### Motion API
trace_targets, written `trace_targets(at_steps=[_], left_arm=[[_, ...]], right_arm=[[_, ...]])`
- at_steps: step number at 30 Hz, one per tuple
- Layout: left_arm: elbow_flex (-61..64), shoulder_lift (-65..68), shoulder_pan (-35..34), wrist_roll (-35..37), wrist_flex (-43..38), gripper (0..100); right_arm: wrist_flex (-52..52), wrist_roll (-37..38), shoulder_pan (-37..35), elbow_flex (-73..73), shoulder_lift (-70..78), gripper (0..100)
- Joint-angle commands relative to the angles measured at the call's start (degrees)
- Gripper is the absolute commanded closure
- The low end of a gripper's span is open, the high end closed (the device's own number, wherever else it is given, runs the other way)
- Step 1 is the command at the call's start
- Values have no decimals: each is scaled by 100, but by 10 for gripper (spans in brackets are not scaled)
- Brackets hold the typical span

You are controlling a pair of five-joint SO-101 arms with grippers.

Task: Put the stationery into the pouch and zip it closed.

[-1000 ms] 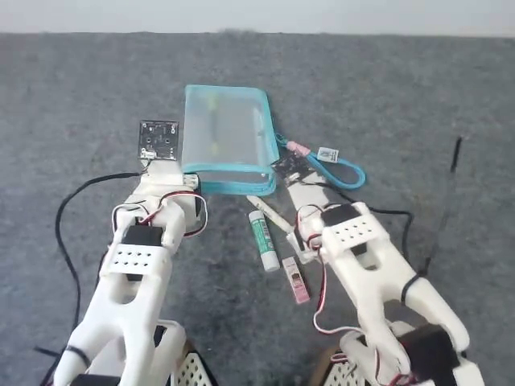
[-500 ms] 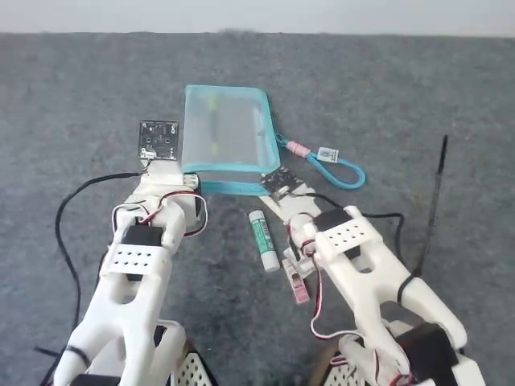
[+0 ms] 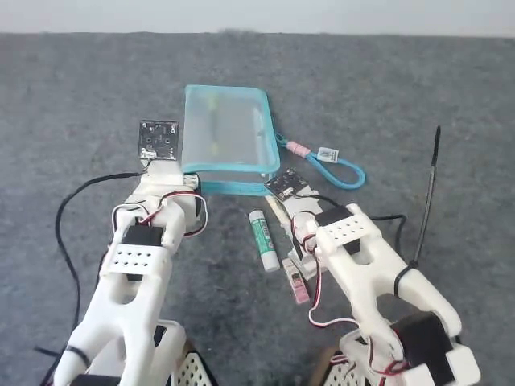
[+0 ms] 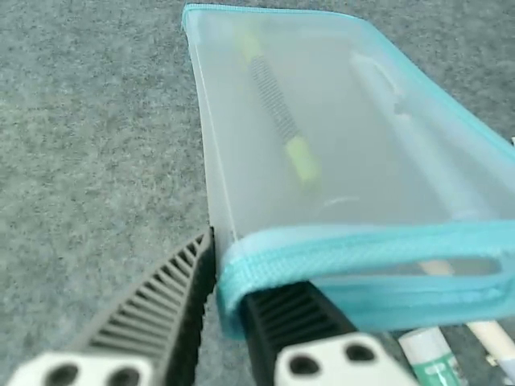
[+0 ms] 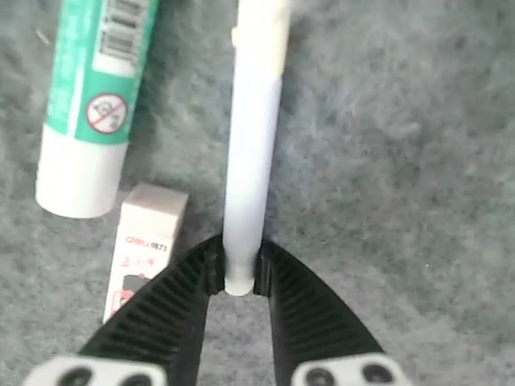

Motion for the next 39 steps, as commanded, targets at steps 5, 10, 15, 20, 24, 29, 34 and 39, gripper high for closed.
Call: trace_targets(at_steps=[5, 10, 15, 20, 24, 29, 34, 39], left_arm=[[-48, -70, 26, -53, -185, 988], [-57, -70, 26, -53, -185, 988], [-66, -70, 26, -53, -185, 988], [-66, -62, 26, -53, -193, 988], [-66, -62, 26, -53, -193, 988], [-66, -70, 26, -53, -193, 988], [-48, -70, 26, -53, -193, 988], [-48, -70, 26, -53, -193, 988]], right_arm=[[840, 185, 989, -202, -1516, 991], [1736, 677, 1174, -334, -2967, 991], [2721, 1398, 760, -387, -4004, 991], [2993, 1758, 242, -387, -4268, 991], [2958, 1741, -75, -404, -4136, 991], [2800, 1468, -92, -967, -3354, 991], [2844, 1073, -92, -2277, -2079, 991], [3240, 1011, -119, -3543, -541, 991]])
